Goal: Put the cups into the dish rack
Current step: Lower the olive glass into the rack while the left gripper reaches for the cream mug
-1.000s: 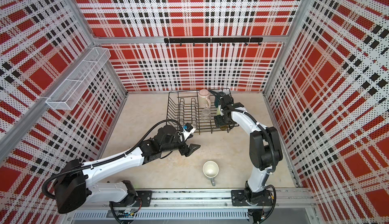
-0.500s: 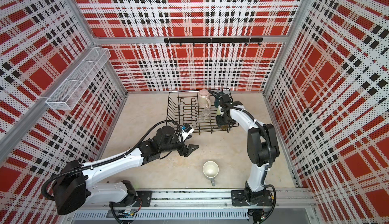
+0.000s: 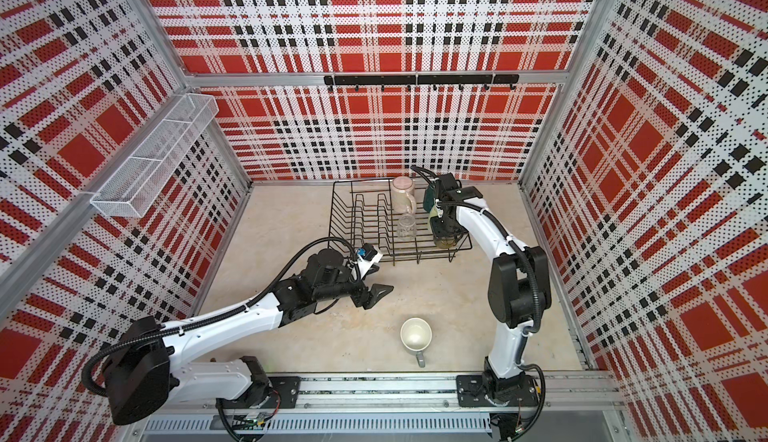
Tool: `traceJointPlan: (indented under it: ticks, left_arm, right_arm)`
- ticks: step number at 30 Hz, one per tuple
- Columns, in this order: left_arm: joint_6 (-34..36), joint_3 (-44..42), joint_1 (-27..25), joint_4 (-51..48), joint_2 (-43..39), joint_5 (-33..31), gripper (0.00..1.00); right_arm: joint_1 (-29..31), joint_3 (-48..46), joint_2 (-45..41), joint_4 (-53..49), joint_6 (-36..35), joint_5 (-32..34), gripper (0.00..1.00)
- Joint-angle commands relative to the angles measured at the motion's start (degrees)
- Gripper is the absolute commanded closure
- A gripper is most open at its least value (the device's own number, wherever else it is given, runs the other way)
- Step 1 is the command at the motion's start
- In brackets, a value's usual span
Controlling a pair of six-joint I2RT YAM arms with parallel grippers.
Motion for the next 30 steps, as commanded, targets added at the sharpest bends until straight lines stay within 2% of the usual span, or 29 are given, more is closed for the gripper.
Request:
traceJointPlan:
  ticks: [1,10,19,21,24,30]
  left_arm:
    - [-0.5,-0.8,0.4,2.6,0.2,1.2,0.19]
    - [-0.9,-0.7,0.5,3.9,1.5,2.1,0.19]
    - [-1.1,-1.6,1.0,4.2,0.8,1.5,0.19]
    - [-1.1,-1.5,1.1,4.2,0.8,1.5,0.19]
    - [-1.3,-1.5,1.0,4.4,0.8,1.4,0.19]
    - [-0.4,-1.2,-1.0,4.4,1.4,0.7,0.18]
  right_arm:
    - [-1.2,3.0,3.0,-5.2,-1.7,1.9,0.42]
    - [-1.7,6.4,5.3,-6.1,-2.0,1.4,0.43]
    - [-1.8,-1.0,-3.2,3.6,-0.7,-8.4,0.28]
    - [-1.7,-2.9,-4.0,4.9,-0.2,-9.2,0.26]
    - [-1.6,-5.7,-4.8,6.8,0.2,-8.0,0.15]
    - [-0.5,-9.1,-3.6,7.9,0.0,-9.6,0.17]
